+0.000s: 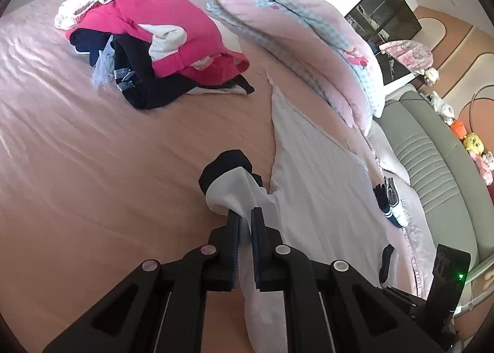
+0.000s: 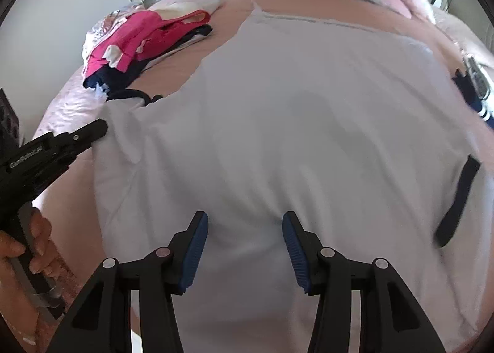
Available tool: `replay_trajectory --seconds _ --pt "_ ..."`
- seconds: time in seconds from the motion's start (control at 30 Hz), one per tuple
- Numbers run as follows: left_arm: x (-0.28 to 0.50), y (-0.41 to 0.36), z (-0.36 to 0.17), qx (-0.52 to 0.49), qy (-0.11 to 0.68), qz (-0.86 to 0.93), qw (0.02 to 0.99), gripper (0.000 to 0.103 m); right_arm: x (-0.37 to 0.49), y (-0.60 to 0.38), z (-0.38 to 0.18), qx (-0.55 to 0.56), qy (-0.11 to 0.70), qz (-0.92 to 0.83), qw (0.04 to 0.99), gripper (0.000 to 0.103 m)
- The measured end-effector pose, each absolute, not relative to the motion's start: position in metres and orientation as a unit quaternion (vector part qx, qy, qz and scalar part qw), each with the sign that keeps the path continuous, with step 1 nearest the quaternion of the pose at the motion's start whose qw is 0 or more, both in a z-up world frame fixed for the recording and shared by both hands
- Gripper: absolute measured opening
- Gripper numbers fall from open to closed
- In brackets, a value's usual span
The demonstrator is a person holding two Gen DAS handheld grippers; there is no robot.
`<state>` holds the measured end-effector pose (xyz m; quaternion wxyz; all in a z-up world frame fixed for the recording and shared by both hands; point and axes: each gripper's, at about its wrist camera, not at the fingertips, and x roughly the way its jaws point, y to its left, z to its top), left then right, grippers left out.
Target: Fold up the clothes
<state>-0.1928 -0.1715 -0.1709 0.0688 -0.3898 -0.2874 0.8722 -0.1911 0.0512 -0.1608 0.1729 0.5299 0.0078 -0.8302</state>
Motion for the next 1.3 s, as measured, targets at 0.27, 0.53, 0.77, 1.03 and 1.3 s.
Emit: replay_trajectory --seconds 0.27,0.53,0.77,1.03,1.3 --pt "-0.191 -0.135 -0.141 -0.335 -0.245 0.901 0.127 0.006 -0.189 0.069 -0.146 0.527 0.013 -0.838 0.140 0.050" --pt "-0.208 -0.036 -0.172 -0.450 -0.168 0.835 0.268 0.007 -0.203 0.105 -0.131 0.506 -0.021 -0.854 0.117 0.050" --pt "-0.174 -0.136 -0.131 -0.349 -0.230 0.903 0.100 0.042 -0.206 0.103 -0.126 0.495 -0.004 -0.859 0.132 0.050" --pt "-0.170 -0.204 -0.200 -0.404 -0.409 0.817 0.044 0.061 -0.206 0.071 -0.147 0.522 -0.007 -0.836 0.171 0.050" --pt "-0.207 -0.137 -0.164 -0.377 -0.260 0.879 0.133 0.003 -0.207 0.070 -0.148 0.525 0.000 -0.837 0.152 0.050"
